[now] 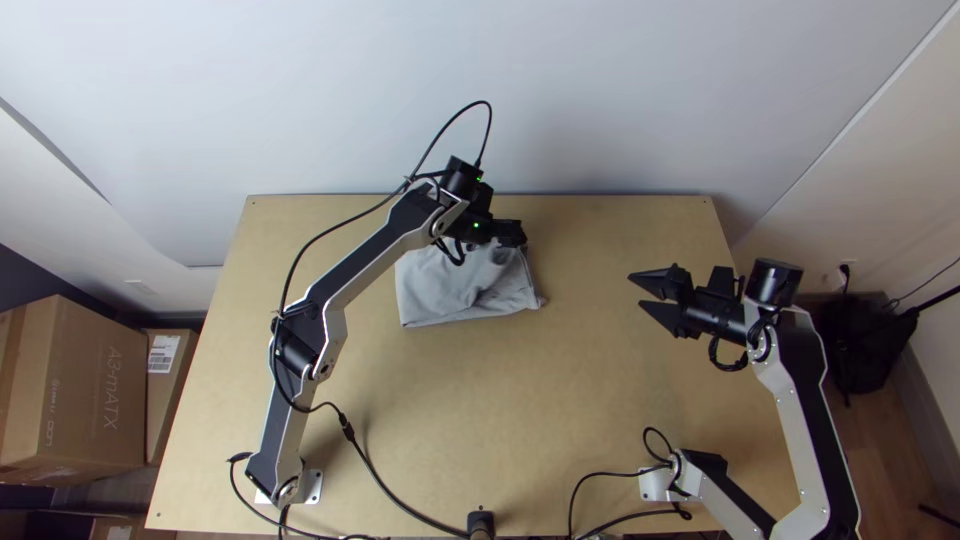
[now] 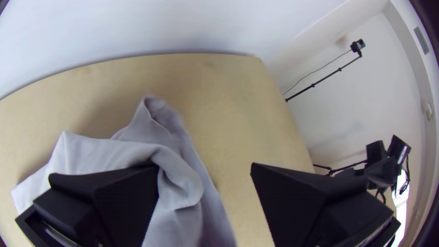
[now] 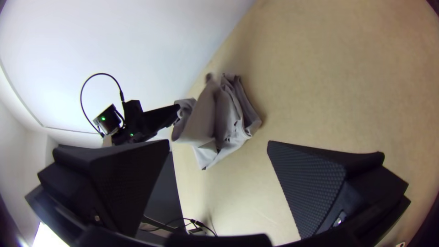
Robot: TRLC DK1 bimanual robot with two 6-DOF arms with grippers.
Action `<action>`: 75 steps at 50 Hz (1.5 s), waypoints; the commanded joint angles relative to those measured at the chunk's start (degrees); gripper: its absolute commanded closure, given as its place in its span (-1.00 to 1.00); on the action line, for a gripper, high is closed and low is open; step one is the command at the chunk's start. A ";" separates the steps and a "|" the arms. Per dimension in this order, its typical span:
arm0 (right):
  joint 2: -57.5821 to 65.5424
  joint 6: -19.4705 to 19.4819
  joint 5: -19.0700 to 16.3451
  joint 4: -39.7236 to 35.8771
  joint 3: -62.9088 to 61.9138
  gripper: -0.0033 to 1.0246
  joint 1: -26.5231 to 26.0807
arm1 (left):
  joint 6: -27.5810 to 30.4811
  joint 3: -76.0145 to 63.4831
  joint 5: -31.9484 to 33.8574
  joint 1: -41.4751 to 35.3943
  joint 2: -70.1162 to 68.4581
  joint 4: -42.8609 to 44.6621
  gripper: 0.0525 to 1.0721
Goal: Fold the t-shirt
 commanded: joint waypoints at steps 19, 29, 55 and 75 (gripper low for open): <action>4.54 0.06 5.37 4.44 1.14 -0.92 11.88 | -2.16 -0.01 1.13 2.22 -11.00 -1.07 -0.92; 8.85 0.23 5.55 5.50 5.44 -0.92 14.52 | -0.40 -0.45 1.04 2.75 -12.23 -4.32 -0.92; 33.54 -10.49 17.50 10.59 21.70 -0.92 24.89 | 1.89 0.07 -2.12 17.52 -27.00 -8.63 -0.92; 52.18 -16.90 7.04 9.89 30.93 -0.92 22.51 | 5.75 -5.73 -7.57 35.62 -40.88 -10.03 -0.92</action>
